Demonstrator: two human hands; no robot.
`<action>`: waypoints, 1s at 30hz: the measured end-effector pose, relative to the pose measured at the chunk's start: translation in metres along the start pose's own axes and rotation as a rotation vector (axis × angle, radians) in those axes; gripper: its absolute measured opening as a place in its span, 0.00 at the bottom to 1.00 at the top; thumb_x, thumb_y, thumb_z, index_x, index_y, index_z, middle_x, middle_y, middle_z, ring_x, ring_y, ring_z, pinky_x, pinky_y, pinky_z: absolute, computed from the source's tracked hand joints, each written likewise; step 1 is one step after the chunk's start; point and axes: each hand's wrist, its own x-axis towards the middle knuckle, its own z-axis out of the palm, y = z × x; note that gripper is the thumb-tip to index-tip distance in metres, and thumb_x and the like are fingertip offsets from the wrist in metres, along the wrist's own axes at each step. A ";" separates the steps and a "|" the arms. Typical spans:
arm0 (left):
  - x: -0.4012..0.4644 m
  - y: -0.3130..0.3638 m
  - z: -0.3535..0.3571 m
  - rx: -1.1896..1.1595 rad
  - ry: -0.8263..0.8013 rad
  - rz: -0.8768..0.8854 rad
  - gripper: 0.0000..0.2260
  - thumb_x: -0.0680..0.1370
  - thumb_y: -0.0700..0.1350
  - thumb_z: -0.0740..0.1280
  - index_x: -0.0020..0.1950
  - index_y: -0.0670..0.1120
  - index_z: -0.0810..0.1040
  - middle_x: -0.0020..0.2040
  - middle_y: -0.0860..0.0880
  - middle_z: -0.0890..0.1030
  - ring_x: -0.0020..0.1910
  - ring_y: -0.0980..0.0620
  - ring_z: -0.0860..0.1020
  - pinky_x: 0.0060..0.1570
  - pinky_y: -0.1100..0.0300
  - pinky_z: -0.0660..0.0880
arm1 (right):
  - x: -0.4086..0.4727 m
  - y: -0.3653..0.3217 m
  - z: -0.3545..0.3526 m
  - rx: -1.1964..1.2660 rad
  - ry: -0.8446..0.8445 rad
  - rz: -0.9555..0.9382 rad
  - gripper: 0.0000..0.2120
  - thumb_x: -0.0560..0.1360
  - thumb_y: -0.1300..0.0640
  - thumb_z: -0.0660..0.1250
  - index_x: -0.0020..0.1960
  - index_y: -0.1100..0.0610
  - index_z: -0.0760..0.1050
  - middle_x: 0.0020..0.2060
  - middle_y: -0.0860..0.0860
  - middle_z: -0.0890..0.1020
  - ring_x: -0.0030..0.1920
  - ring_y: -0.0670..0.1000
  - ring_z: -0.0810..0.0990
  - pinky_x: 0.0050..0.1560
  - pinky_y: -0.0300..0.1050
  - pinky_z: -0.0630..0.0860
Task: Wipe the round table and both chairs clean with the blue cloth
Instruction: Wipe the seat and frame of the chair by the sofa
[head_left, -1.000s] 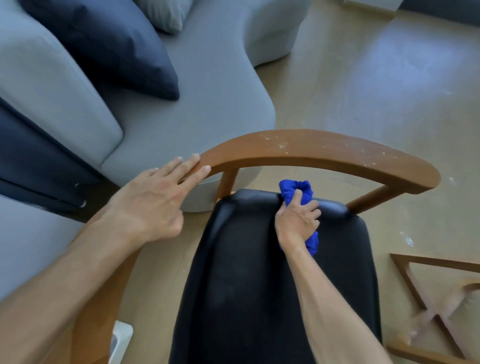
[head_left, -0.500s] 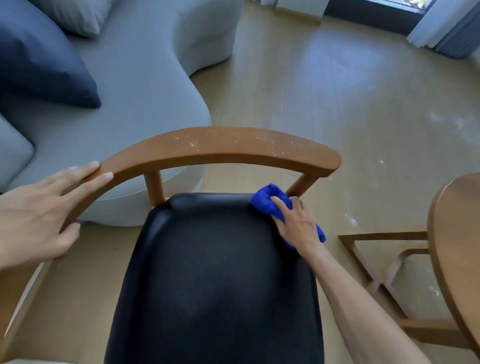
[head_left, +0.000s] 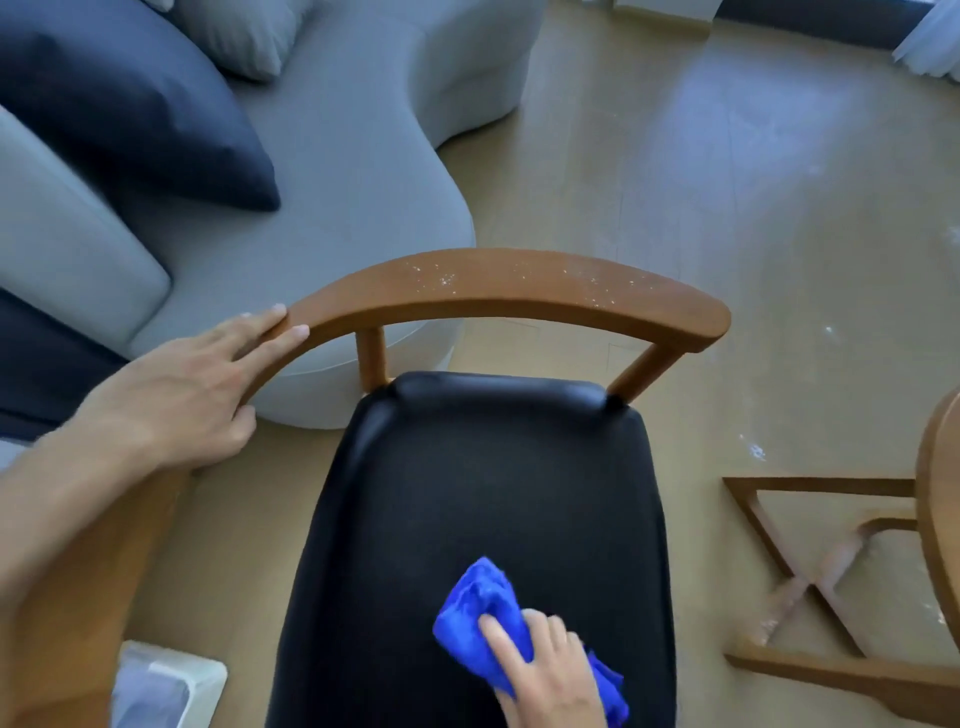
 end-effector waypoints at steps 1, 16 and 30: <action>-0.002 -0.001 0.001 0.017 0.012 0.002 0.39 0.76 0.49 0.62 0.78 0.56 0.38 0.80 0.51 0.45 0.77 0.50 0.55 0.72 0.52 0.63 | -0.007 -0.021 0.001 -0.034 -0.140 -0.147 0.21 0.61 0.55 0.65 0.53 0.46 0.75 0.39 0.55 0.73 0.27 0.54 0.71 0.28 0.44 0.69; -0.003 -0.003 0.005 0.131 0.059 -0.042 0.32 0.79 0.48 0.57 0.79 0.51 0.43 0.80 0.47 0.47 0.78 0.46 0.50 0.74 0.47 0.57 | 0.035 -0.058 0.020 -0.034 -0.074 -0.187 0.25 0.64 0.55 0.74 0.61 0.53 0.76 0.42 0.56 0.75 0.36 0.58 0.72 0.34 0.50 0.72; -0.062 0.162 0.147 -0.275 -0.256 -0.037 0.39 0.77 0.64 0.58 0.78 0.57 0.36 0.78 0.48 0.32 0.77 0.44 0.35 0.74 0.40 0.49 | 0.092 0.084 -0.042 -0.031 -0.086 0.150 0.23 0.76 0.53 0.68 0.69 0.53 0.70 0.54 0.60 0.73 0.51 0.63 0.73 0.53 0.56 0.73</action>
